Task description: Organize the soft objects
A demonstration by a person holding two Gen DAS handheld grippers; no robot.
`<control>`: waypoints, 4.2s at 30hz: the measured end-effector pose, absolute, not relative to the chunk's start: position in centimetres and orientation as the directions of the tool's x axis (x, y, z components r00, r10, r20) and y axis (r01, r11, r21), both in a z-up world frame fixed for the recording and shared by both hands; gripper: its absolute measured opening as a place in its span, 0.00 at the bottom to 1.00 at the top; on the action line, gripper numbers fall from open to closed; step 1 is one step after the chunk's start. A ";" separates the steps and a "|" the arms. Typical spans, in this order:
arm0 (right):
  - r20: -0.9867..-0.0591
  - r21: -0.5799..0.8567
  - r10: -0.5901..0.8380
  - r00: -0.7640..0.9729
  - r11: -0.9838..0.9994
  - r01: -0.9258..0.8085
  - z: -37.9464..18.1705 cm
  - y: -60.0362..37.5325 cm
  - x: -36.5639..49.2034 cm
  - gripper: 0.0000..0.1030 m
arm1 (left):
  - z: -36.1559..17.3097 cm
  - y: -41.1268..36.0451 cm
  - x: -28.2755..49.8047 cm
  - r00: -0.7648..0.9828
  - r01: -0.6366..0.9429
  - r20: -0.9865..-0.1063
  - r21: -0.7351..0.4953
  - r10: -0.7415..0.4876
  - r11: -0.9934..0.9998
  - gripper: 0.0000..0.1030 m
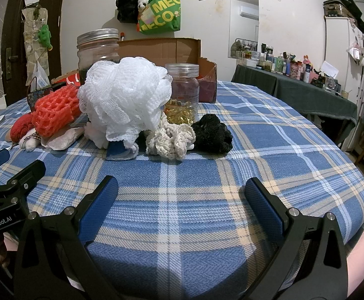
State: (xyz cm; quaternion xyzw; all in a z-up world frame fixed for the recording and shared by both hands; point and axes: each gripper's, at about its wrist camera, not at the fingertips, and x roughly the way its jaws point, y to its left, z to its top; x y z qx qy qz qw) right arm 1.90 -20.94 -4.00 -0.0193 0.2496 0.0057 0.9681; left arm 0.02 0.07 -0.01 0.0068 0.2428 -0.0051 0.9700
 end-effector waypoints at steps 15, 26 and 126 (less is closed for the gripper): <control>-0.482 -0.035 0.001 0.876 0.999 -0.021 -4.0 -20.9 1.8 1.00 | 0.0 0.1 0.0 0.882 0.013 -0.471 0.011 -0.007 1.000 1.00; -0.481 -0.035 0.001 0.877 0.999 -0.020 -4.0 -21.0 1.8 1.00 | 0.0 0.1 0.0 0.882 0.013 -0.471 0.010 -0.007 1.000 1.00; -0.442 0.243 0.468 0.765 0.884 -0.400 3.1 -22.8 7.0 0.39 | 6.9 1.4 5.5 0.777 0.338 -0.546 -0.058 -0.313 0.939 0.48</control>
